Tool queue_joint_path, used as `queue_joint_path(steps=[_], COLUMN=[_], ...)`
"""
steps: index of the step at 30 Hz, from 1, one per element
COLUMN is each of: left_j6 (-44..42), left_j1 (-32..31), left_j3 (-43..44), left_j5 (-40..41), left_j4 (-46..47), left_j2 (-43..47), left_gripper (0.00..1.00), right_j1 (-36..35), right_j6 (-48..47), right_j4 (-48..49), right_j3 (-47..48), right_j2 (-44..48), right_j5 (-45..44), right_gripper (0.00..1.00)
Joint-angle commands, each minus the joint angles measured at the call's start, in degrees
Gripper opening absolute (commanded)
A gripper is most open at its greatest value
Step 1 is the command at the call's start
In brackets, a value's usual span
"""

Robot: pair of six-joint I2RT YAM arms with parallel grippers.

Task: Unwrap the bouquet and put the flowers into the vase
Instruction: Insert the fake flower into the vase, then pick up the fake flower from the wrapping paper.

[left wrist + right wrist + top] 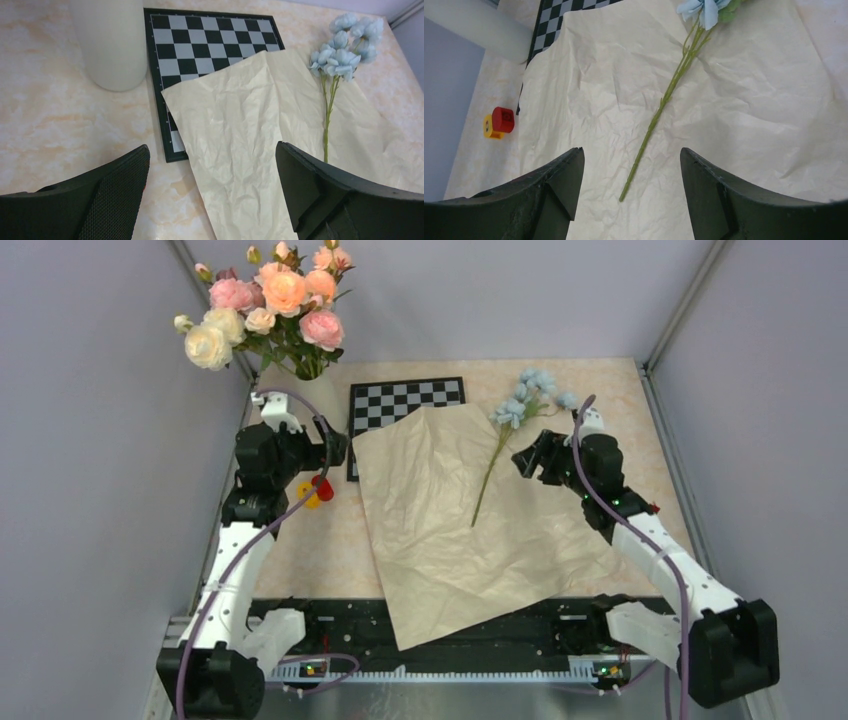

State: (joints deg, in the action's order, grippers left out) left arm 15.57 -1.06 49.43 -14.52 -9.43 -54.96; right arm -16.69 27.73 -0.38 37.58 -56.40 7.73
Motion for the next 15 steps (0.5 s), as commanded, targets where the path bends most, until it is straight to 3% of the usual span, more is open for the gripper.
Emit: queue_joint_path(steps=[1, 6, 15], left_j6=[-3.1, -3.7, -7.9], left_j1=[-0.8, -0.9, -3.2], left_j3=[1.3, 1.4, 2.0], left_j5=[-0.1, -2.2, 4.6], left_j4=[-2.8, -3.3, -6.5], left_j2=[0.6, 0.8, 3.4], left_gripper=[0.99, 0.99, 0.99], right_j1=[0.3, 0.2, 0.2], right_j6=[4.2, 7.5, 9.0], right_j4=[-3.1, -0.6, 6.7], right_j3=[6.6, 9.4, 14.9], right_j2=[-7.9, -17.5, -32.7], right_j5=[-0.2, 0.9, 2.5], right_gripper=[0.71, 0.70, 0.64])
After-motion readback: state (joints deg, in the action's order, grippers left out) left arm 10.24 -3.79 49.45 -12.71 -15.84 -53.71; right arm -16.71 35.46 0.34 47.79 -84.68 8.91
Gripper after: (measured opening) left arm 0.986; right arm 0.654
